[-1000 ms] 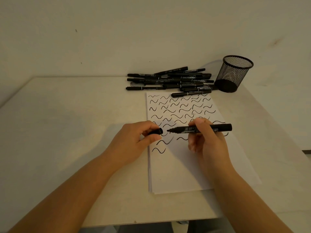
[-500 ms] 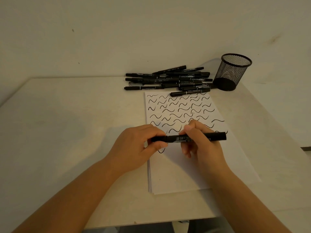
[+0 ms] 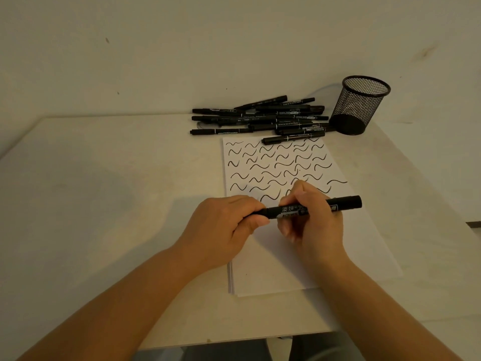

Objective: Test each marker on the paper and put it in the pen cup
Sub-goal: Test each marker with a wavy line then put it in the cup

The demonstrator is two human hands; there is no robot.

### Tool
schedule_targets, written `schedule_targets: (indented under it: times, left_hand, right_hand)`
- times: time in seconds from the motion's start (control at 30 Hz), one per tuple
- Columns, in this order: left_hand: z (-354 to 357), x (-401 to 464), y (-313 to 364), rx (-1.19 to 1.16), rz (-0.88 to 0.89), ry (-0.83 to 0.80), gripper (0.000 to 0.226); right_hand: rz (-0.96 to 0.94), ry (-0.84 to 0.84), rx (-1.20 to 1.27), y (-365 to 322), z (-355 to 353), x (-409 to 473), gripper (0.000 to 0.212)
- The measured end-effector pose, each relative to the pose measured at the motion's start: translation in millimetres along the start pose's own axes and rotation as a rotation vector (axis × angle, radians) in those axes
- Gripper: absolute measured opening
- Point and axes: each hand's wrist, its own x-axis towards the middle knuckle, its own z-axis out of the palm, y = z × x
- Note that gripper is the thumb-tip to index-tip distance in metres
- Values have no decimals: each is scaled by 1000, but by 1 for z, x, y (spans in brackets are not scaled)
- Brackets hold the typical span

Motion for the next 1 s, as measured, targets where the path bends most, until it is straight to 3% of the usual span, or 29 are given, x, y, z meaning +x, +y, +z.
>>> schedule_targets:
  times: [0.3,0.6,0.77,0.87,0.93,1.0]
  left_hand:
    - [-2,0,-7,-364,-153,-195,21]
    - [-7,-1,-12,-591,-245,-359,26]
    - [-9,2,-15,-573,-291,-193,19]
    - [-17,5,-17,-497,-288,-118,27]
    - [-25,9,-19,-374,-290,-84,27]
    - [-33,15,-23,-248,-305,-51,23]
  right_hand:
    - [-61,-43,-23,4,1,-2,29]
    - [-143,-93,-73,0,4,-9,28]
    - [-38,-50,-126,-8,9,-7,31]
    - [67,-40,-125,-13,3,0,30]
    - [66,38,-138,-22,-8,10,25]
    - [-24,84,-339,-32,-19,21,20]
